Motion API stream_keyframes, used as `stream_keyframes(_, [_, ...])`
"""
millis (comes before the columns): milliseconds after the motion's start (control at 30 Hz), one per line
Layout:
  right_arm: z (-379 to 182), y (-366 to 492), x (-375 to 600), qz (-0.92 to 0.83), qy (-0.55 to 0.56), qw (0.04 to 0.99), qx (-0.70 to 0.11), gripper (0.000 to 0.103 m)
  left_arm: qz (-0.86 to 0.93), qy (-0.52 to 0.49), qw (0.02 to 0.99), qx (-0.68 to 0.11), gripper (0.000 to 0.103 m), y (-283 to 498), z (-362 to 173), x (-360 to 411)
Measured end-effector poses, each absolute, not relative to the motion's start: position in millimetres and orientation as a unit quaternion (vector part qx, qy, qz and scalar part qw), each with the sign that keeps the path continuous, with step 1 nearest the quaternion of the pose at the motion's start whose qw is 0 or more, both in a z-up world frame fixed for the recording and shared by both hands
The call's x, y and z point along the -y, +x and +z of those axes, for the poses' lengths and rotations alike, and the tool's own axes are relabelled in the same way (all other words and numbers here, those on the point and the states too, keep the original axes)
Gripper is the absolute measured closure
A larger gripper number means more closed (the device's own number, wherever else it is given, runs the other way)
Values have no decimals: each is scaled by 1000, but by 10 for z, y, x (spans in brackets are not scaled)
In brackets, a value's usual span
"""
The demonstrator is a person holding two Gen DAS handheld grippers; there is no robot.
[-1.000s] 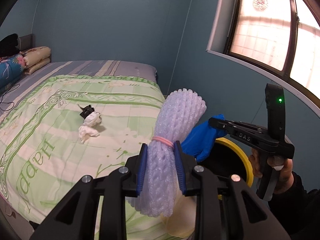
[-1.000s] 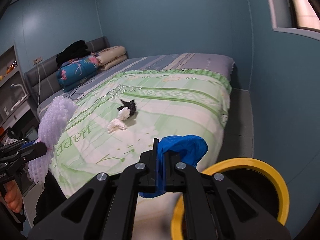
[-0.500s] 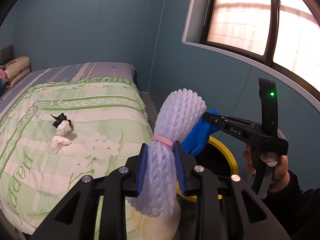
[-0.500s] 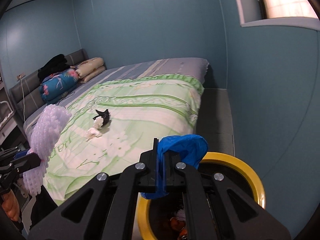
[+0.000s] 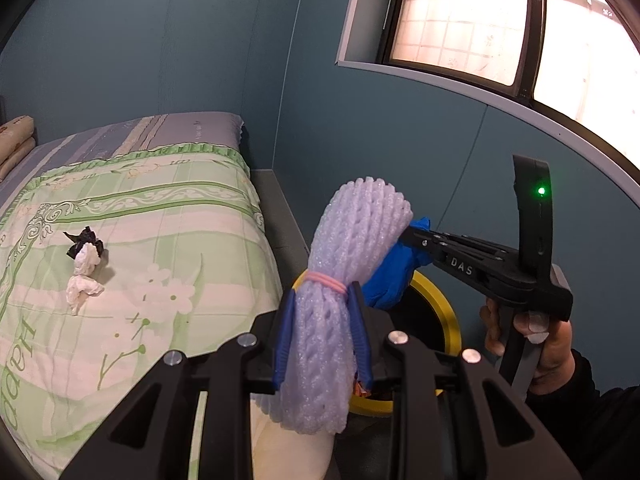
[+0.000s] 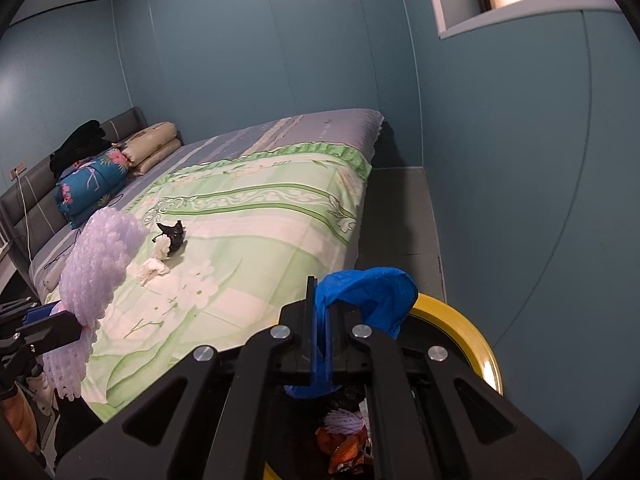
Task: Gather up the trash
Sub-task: 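Lift the foam net and glove and carry both over the yellow bin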
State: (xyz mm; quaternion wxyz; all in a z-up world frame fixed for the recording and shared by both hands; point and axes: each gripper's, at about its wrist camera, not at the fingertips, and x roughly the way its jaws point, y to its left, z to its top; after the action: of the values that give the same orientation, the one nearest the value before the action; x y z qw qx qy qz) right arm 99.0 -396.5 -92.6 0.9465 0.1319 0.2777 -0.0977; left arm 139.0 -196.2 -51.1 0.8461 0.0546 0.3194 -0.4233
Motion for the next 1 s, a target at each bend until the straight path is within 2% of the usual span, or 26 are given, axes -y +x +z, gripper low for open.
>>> stream_keyframes(833, [-1426,788,4270,-130,188,919,-321,101,-453,46,818,-352,78,1390,-861,2665])
stream_keyframes(1000, [-1497,808,4314,-138,191,910,-342,101,-450,36,805,-384,78,1479,-1023,2742])
